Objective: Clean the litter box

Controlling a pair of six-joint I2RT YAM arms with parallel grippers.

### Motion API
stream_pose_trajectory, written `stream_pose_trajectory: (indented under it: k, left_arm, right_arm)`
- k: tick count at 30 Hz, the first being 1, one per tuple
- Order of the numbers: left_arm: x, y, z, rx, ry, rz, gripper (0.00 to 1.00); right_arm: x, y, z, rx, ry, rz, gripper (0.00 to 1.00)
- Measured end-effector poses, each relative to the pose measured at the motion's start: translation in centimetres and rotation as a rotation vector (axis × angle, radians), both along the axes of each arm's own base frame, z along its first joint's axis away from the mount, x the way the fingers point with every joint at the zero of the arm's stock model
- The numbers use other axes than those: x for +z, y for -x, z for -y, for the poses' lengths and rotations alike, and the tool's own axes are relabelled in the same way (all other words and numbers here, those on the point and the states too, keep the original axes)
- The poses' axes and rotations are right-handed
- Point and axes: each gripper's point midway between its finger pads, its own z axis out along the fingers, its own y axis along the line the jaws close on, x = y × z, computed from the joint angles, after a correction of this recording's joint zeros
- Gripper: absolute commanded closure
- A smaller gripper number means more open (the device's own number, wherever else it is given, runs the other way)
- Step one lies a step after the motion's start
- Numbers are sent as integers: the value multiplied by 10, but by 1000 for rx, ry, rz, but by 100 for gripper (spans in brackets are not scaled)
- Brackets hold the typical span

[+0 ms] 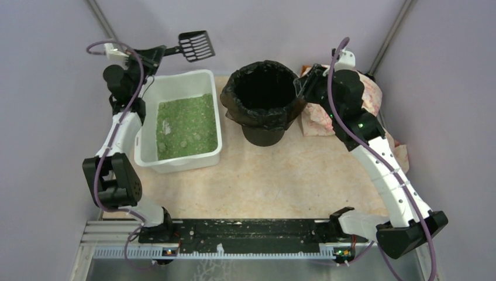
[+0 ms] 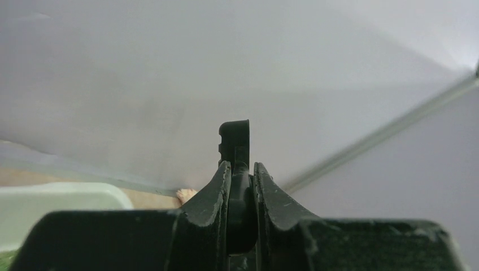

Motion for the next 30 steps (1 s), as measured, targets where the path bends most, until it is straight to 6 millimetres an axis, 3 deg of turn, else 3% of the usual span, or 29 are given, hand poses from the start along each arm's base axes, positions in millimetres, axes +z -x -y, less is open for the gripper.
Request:
stream_pose_trajectory:
  k: [2, 4, 11, 19, 23, 30]
  left_arm:
    - [-12, -2, -33, 76, 51, -41, 100]
    - [-20, 0, -50, 117, 83, -67, 100]
    - [-24, 24, -70, 217, 56, -121, 100]
    - [-46, 47, -103, 425, -176, -221, 100]
    - [-75, 54, -108, 449, -253, -294, 100]
    - [-167, 69, -97, 370, -292, -502, 100]
  right_arm:
    - [0, 0, 0, 0, 0, 0, 58]
    - [-2, -1, 0, 0, 0, 0, 58]
    - [-40, 0, -4, 21, 25, -76, 58]
    - [-53, -14, -22, 82, 27, -111, 58]
    - [-64, -25, -34, 114, 27, -134, 58]
    - [-72, -37, -49, 164, 22, -157, 58]
